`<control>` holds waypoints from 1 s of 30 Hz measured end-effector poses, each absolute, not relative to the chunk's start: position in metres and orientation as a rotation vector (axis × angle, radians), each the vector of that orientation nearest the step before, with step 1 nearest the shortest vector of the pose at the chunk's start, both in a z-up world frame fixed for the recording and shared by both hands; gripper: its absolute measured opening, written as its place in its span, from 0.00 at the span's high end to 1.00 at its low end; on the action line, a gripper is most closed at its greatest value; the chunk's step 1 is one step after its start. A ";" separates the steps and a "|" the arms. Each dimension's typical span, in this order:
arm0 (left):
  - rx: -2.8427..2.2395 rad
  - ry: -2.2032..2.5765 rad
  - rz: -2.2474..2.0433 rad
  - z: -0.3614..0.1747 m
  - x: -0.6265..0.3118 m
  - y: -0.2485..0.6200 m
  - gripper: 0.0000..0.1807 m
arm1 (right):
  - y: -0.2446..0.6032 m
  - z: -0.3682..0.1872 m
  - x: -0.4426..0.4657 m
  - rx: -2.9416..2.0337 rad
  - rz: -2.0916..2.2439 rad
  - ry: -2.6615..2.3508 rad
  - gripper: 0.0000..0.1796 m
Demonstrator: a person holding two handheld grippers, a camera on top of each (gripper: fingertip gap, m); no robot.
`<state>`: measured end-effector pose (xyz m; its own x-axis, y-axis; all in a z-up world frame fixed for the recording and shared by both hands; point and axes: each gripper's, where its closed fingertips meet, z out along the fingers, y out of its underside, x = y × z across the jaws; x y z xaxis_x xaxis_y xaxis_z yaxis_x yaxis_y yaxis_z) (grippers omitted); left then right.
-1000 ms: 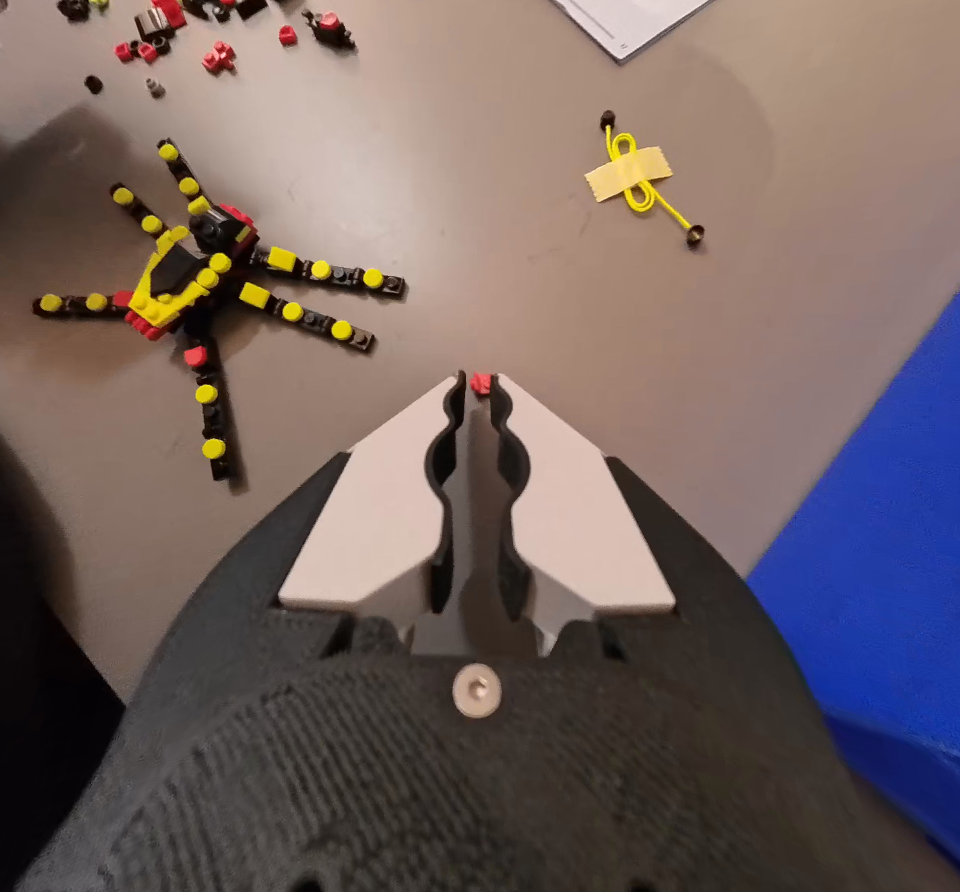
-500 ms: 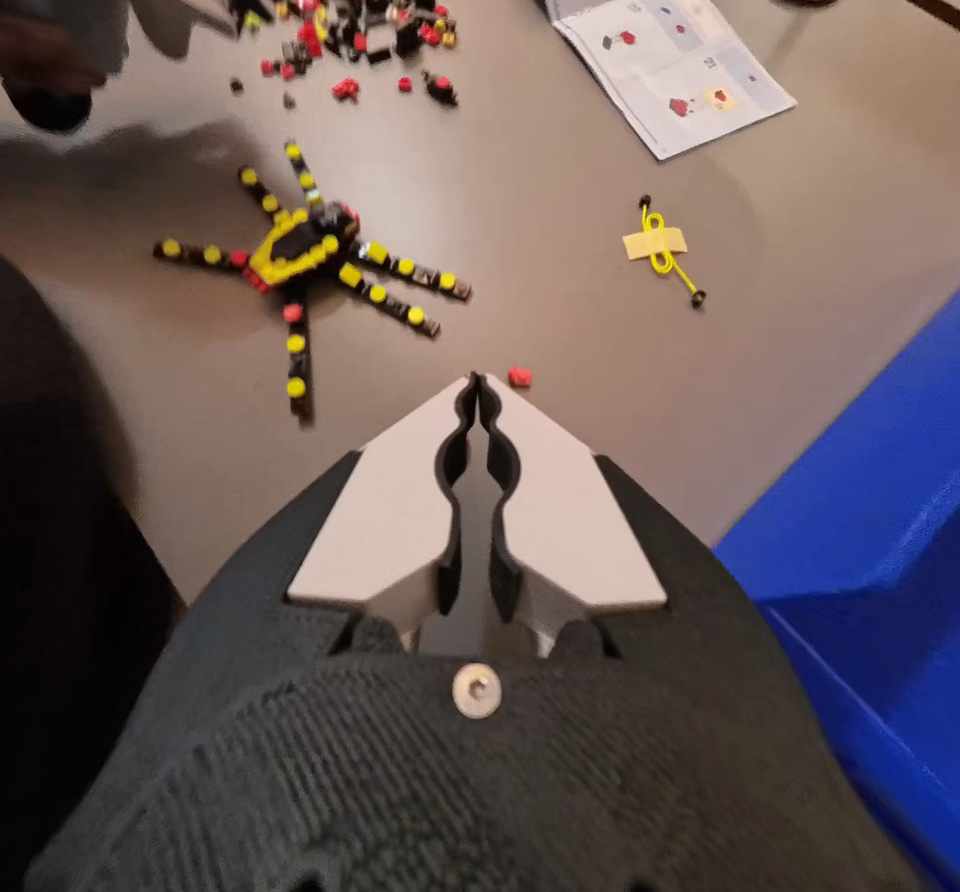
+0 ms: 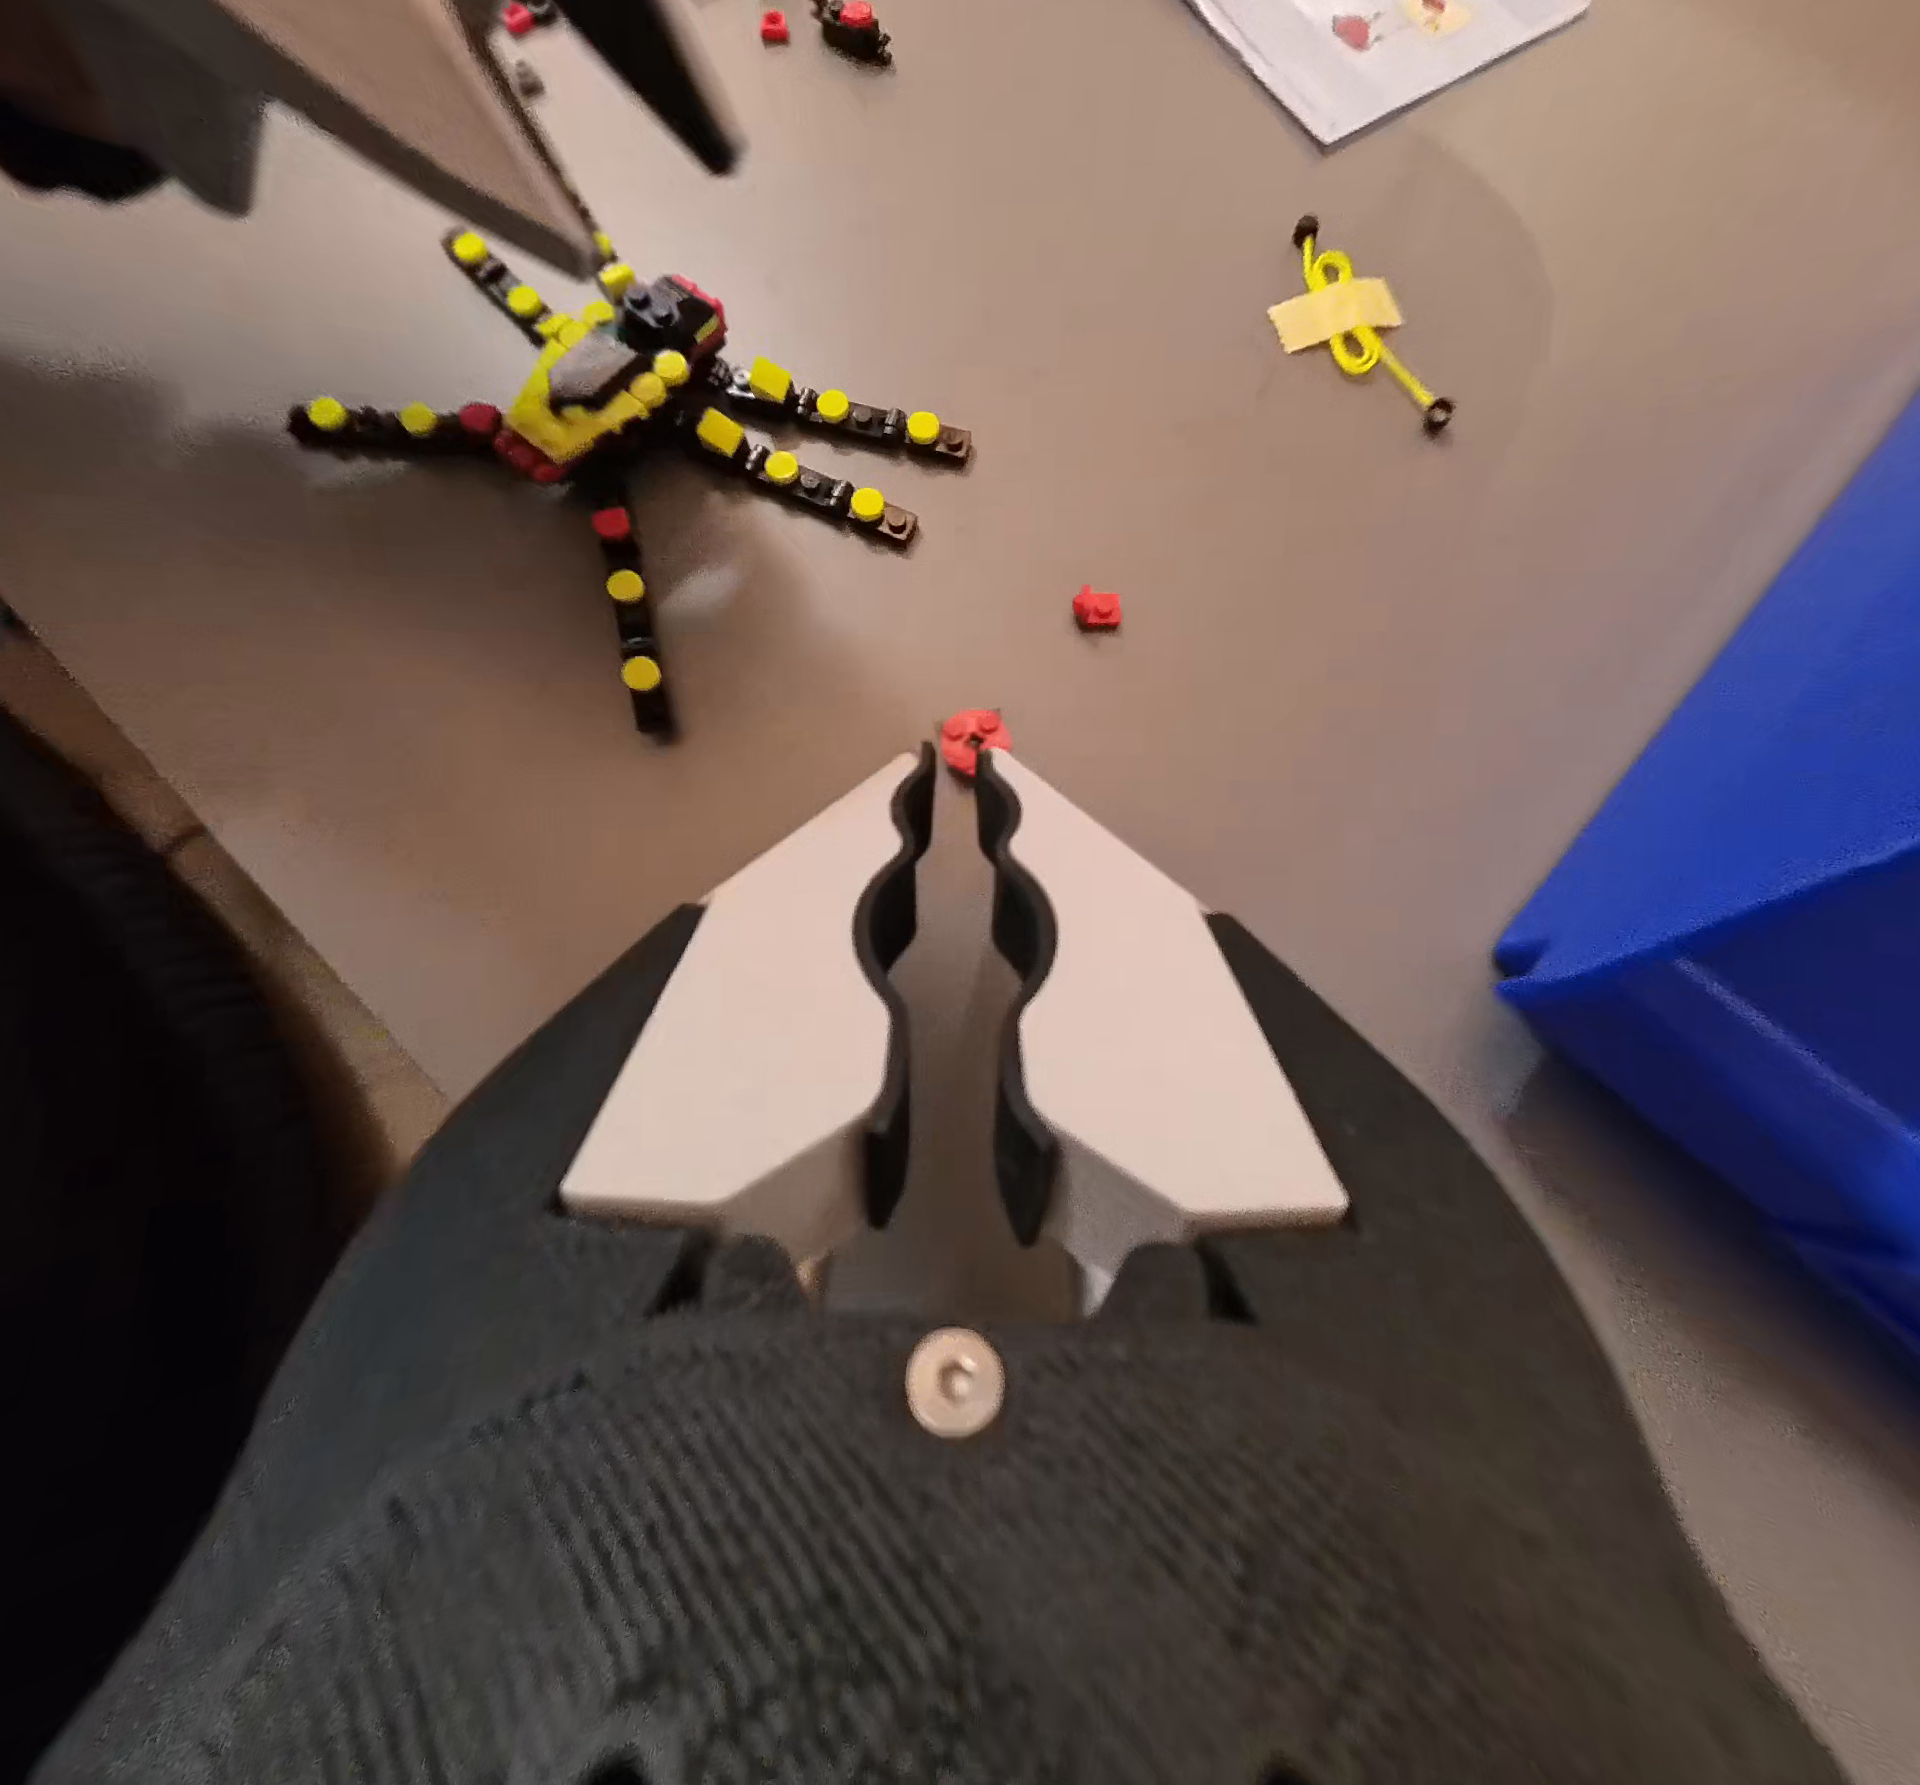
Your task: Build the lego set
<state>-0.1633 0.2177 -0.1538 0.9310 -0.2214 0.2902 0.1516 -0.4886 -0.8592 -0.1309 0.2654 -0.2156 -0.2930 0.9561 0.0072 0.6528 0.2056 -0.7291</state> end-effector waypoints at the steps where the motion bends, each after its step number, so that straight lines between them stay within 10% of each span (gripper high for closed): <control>1: -2.016 0.037 -0.458 -0.152 -0.161 0.214 0.88 | 0.262 -0.218 -0.131 -1.538 0.893 -2.017 0.96; 15: -1.891 -0.079 -0.359 -0.163 -0.172 0.151 0.92 | 0.268 -0.240 -0.143 -1.316 0.610 -2.174 0.76; 30: -1.868 -0.139 -0.380 -0.164 -0.178 0.140 0.92 | 0.223 -0.248 -0.127 -1.383 0.858 -2.415 0.87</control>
